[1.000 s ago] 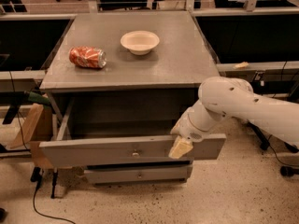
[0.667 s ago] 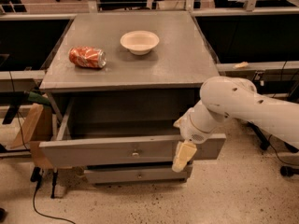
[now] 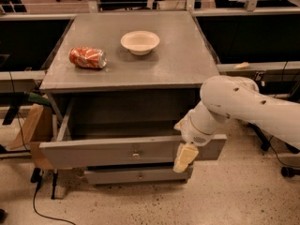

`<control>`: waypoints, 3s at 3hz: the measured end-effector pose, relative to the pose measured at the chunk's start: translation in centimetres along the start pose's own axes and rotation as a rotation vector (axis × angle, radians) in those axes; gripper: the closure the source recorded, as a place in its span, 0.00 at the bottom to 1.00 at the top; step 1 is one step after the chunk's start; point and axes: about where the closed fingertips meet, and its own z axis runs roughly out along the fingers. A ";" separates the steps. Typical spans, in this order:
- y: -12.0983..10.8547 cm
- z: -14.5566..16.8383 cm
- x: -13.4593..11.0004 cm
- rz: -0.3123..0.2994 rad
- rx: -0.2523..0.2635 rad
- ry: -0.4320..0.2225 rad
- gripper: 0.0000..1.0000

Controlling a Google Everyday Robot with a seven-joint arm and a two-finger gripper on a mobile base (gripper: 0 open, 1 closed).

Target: Open top drawer

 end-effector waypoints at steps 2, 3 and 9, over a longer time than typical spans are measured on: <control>1.9 -1.1 1.6 0.014 -0.041 0.059 0.65; 2.6 -1.0 2.3 0.015 -0.071 0.088 0.96; 3.5 -0.8 3.0 0.023 -0.095 0.094 0.00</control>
Offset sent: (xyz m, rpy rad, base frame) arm -0.0313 -0.0236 0.0041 -0.0756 0.0739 -0.0006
